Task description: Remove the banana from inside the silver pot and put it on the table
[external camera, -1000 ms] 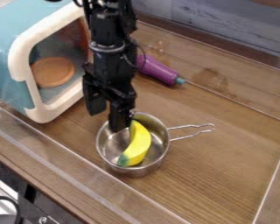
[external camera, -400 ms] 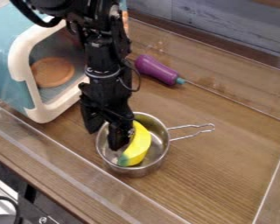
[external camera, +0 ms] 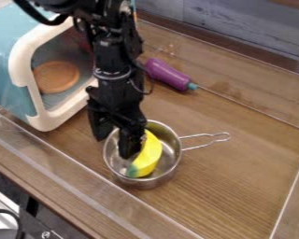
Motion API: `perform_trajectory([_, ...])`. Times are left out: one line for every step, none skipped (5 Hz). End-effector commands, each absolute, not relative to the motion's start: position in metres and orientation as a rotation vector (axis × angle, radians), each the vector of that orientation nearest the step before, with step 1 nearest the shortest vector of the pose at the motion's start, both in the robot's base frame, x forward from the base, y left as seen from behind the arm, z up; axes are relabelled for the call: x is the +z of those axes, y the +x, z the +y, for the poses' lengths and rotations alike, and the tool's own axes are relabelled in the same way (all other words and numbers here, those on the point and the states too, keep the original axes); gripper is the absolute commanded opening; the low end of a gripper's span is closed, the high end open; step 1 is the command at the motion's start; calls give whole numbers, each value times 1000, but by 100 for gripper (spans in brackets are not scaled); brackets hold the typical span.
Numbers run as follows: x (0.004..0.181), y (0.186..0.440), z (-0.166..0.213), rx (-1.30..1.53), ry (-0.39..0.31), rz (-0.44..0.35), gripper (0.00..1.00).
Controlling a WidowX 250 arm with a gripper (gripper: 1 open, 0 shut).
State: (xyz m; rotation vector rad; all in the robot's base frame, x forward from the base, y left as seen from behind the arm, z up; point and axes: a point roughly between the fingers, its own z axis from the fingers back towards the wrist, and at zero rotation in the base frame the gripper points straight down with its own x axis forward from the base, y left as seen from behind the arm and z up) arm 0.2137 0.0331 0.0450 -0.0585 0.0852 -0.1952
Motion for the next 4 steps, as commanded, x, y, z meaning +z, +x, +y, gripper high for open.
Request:
perform_trajectory([65, 230, 25, -191, -44, 22, 100])
perform_trajectory([58, 228, 16, -158, -47, 16, 100])
perform_trajectory([53, 232, 6, -86, -49, 4, 100])
perform_trajectory([48, 237, -3, -13, -52, -6, 100])
